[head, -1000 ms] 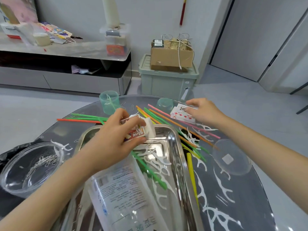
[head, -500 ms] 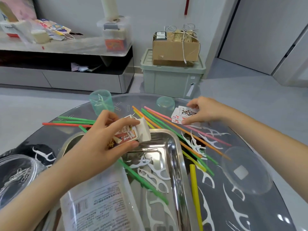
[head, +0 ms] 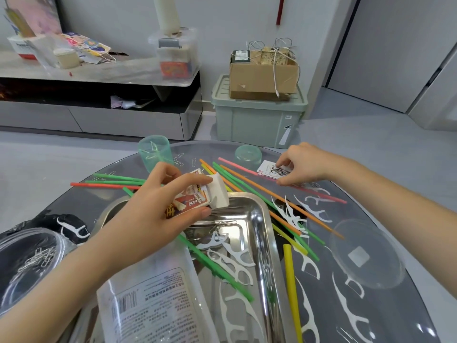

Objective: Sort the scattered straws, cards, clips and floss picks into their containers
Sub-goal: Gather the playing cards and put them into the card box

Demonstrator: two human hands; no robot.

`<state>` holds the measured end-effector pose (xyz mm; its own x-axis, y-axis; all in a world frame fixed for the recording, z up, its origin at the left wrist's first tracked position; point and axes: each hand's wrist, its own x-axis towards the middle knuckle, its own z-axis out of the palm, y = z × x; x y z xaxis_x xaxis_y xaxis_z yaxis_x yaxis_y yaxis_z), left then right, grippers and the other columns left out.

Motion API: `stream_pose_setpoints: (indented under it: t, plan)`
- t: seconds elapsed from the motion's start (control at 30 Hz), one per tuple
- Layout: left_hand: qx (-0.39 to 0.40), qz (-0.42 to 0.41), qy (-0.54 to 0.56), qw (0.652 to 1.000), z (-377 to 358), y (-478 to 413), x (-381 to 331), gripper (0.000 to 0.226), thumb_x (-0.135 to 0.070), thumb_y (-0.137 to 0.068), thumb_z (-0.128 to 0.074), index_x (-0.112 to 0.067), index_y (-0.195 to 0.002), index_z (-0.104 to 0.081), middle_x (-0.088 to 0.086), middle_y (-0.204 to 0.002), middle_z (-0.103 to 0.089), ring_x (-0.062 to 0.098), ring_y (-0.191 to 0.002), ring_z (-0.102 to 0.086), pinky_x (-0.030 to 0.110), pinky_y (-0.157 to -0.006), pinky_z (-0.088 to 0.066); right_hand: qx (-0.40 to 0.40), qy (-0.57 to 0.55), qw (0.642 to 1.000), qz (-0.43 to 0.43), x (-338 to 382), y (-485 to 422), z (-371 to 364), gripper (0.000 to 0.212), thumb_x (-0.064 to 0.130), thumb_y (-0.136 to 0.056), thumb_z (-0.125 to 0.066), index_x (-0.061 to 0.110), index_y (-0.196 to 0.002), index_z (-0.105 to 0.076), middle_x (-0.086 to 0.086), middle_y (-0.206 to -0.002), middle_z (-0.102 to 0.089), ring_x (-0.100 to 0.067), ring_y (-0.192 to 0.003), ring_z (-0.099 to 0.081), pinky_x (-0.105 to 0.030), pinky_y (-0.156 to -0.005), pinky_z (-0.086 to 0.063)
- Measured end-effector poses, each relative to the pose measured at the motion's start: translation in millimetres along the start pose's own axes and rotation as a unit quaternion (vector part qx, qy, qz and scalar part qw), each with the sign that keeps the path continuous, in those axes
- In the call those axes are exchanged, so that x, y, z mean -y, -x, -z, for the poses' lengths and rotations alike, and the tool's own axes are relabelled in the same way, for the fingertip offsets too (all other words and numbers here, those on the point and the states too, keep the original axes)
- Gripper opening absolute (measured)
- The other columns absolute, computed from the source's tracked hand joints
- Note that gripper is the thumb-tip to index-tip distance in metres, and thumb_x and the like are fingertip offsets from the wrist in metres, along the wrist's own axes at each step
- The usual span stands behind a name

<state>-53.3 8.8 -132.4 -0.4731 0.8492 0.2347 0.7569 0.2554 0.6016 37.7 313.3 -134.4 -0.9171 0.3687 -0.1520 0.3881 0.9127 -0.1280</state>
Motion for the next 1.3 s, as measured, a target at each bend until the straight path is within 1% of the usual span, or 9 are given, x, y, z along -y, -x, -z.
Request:
stream_pose_setpoints:
  t: [0.1,0.17,0.27,0.43,0.57,0.8,1.03,1.2,1.3]
  plan:
    - [0.001,0.005,0.001,1.0,1,1,0,0.046,-0.06,-0.074,-0.055,-0.052,-0.119,-0.052,-0.019,-0.108,-0.038,-0.005,-0.098,-0.048,0.003,-0.076,-0.037,-0.012,-0.006,1.0,0.011,-1,3,-1,0.039,0.036,-0.082,-0.066,0.013,-0.114,-0.068,-0.001,-0.092,-0.066,-0.016,-0.081,-0.052,-0.025,-0.07,-0.04]
    - [-0.001,0.006,0.001,1.0,2,2,-1,0.045,-0.059,-0.074,-0.055,-0.053,-0.119,-0.052,-0.02,-0.107,-0.038,-0.005,-0.099,-0.048,0.003,-0.077,-0.037,-0.02,-0.015,0.999,0.021,-1,8,-1,0.025,0.03,-0.085,-0.058,0.009,-0.087,-0.073,-0.007,-0.073,-0.065,-0.019,-0.065,-0.05,-0.028,-0.061,-0.041]
    - [-0.008,0.006,0.002,1.0,5,4,-1,0.045,-0.06,-0.074,-0.056,-0.053,-0.118,-0.052,-0.02,-0.107,-0.038,-0.004,-0.1,-0.047,0.004,-0.078,-0.038,-0.054,-0.029,0.998,0.025,1,16,-4,0.029,0.012,-0.085,-0.045,0.004,-0.058,-0.042,-0.008,-0.051,-0.035,-0.02,-0.051,-0.03,-0.032,-0.053,-0.029]
    - [-0.009,0.005,0.009,1.0,12,14,-6,0.053,-0.062,-0.073,-0.054,-0.062,-0.125,-0.042,-0.021,-0.106,-0.037,-0.001,-0.097,-0.049,0.015,-0.077,-0.044,-0.149,-0.01,0.988,0.026,10,36,-4,0.02,0.01,-0.098,-0.036,0.002,-0.087,-0.051,-0.015,-0.066,-0.051,-0.032,-0.061,-0.047,-0.043,-0.059,-0.041]
    - [-0.022,0.009,0.014,1.0,22,33,-11,0.079,-0.067,-0.069,-0.054,-0.057,-0.141,-0.023,-0.026,-0.103,-0.037,-0.001,-0.092,-0.051,0.018,-0.079,-0.044,-0.209,-0.127,0.964,0.107,49,76,19,0.016,0.008,-0.098,-0.043,0.009,-0.109,-0.055,0.002,-0.063,-0.053,-0.009,-0.053,-0.049,-0.017,-0.05,-0.036]
    - [-0.038,0.021,0.032,0.999,37,78,-23,0.095,-0.072,-0.061,-0.057,-0.025,-0.142,-0.039,-0.025,-0.113,-0.039,0.002,-0.107,-0.049,0.022,-0.09,-0.046,-0.044,-0.473,0.872,0.119,130,149,36,0.028,0.009,-0.097,-0.047,0.028,-0.116,-0.055,0.005,-0.11,-0.07,-0.006,-0.096,-0.067,-0.026,-0.079,-0.056]
    - [-0.047,0.029,0.116,0.992,52,114,-30,0.069,-0.06,-0.062,-0.066,-0.031,-0.122,-0.052,-0.014,-0.109,-0.046,-0.005,-0.096,-0.052,0.006,-0.075,-0.04,-0.352,-0.153,0.88,0.281,187,191,11,0.028,-0.001,-0.088,-0.057,0.007,-0.113,-0.064,0.003,-0.098,-0.07,-0.003,-0.083,-0.062,-0.015,-0.076,-0.048]
    - [-0.036,0.029,0.182,0.982,58,131,-27,0.054,-0.049,-0.067,-0.075,-0.032,-0.115,-0.056,-0.018,-0.102,-0.061,-0.003,-0.094,-0.058,0.009,-0.075,-0.042,-0.317,-0.164,0.878,0.318,225,202,-7,0.031,-0.011,-0.081,-0.058,0.004,-0.106,-0.07,-0.005,-0.115,-0.067,-0.017,-0.115,-0.059,-0.039,-0.1,-0.045]
    - [-0.031,0.027,0.198,0.979,59,136,-28,0.058,-0.058,-0.06,-0.073,-0.037,-0.112,-0.055,-0.025,-0.094,-0.063,-0.005,-0.087,-0.058,0.008,-0.07,-0.042,-0.27,-0.271,0.901,0.205,242,206,-13,0.035,-0.005,-0.083,-0.056,0.019,-0.102,-0.073,-0.003,-0.138,-0.052,-0.01,-0.135,-0.038,-0.035,-0.111,-0.034]
